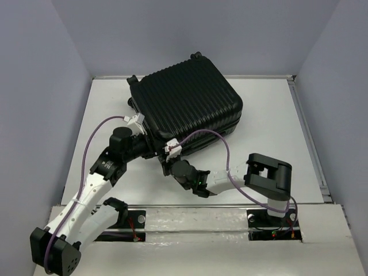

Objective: Pack the luggage

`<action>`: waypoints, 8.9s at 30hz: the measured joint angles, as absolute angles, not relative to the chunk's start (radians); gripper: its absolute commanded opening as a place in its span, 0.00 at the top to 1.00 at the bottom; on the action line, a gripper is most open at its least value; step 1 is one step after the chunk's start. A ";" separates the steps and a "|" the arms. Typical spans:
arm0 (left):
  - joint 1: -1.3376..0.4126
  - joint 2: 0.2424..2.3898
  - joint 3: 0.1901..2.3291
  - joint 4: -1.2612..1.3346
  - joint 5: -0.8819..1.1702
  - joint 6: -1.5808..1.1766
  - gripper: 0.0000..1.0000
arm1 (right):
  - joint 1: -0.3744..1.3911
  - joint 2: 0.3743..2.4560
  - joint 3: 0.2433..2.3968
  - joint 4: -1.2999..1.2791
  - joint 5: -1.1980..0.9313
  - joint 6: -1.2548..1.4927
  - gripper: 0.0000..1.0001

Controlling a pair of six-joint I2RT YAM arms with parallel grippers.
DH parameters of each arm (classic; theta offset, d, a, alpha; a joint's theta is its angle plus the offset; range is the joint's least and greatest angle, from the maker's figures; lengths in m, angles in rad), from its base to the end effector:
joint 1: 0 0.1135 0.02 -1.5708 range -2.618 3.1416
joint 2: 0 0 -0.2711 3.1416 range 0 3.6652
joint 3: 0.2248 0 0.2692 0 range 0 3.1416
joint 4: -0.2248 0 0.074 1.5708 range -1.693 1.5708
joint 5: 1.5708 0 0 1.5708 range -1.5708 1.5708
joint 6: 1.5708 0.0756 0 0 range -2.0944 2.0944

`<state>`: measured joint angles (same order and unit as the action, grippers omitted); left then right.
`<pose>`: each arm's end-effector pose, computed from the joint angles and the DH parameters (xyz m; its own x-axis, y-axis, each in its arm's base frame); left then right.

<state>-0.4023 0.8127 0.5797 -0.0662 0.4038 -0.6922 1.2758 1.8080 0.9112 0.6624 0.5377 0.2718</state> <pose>0.2092 -0.1213 0.2658 -0.6591 -0.3574 -0.6617 0.3701 0.6119 -0.6990 0.1619 0.3997 0.1771 -0.2468 -0.0191 -0.9689 -0.6340 0.7594 0.1465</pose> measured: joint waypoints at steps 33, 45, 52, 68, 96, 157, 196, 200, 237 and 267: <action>0.117 1.805 1.388 0.146 0.530 -0.785 0.04 | 1.447 1.290 0.399 0.530 0.303 0.638 0.62; 0.086 2.024 1.568 0.245 0.545 -0.905 0.73 | 1.447 1.273 0.373 0.475 0.343 0.714 0.33; 0.094 2.012 1.517 0.292 0.518 -0.930 0.94 | 1.261 1.156 0.373 0.353 0.368 0.741 0.69; 0.185 1.217 0.542 0.598 0.254 -1.079 0.94 | 0.480 1.357 0.669 0.206 -0.108 0.470 0.64; 0.120 0.447 0.279 0.148 0.340 -0.972 0.94 | 0.379 0.926 0.312 0.231 -0.382 0.411 0.43; 0.092 0.388 0.504 -0.272 0.302 -0.750 0.94 | 1.341 1.944 0.994 0.829 0.185 0.167 0.93; -0.059 0.345 0.400 -0.183 0.725 -0.628 0.54 | 0.419 1.192 0.562 0.254 -0.040 0.501 0.74; -0.098 0.347 0.400 -0.146 0.750 -0.630 0.12 | 0.291 1.233 0.652 0.259 -0.106 0.461 0.49; -0.609 1.041 0.834 -0.290 0.233 -0.226 0.60 | 0.394 0.887 0.364 0.171 -0.474 0.501 0.21; -0.924 1.207 0.643 0.422 0.300 -0.872 0.94 | 0.649 0.940 0.184 0.473 -0.173 0.483 0.53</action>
<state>-0.9237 1.2068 0.6426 0.4217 0.3004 -0.8722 0.6495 0.9401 0.1841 0.4728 -0.1726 0.4831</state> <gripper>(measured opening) 0.709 0.586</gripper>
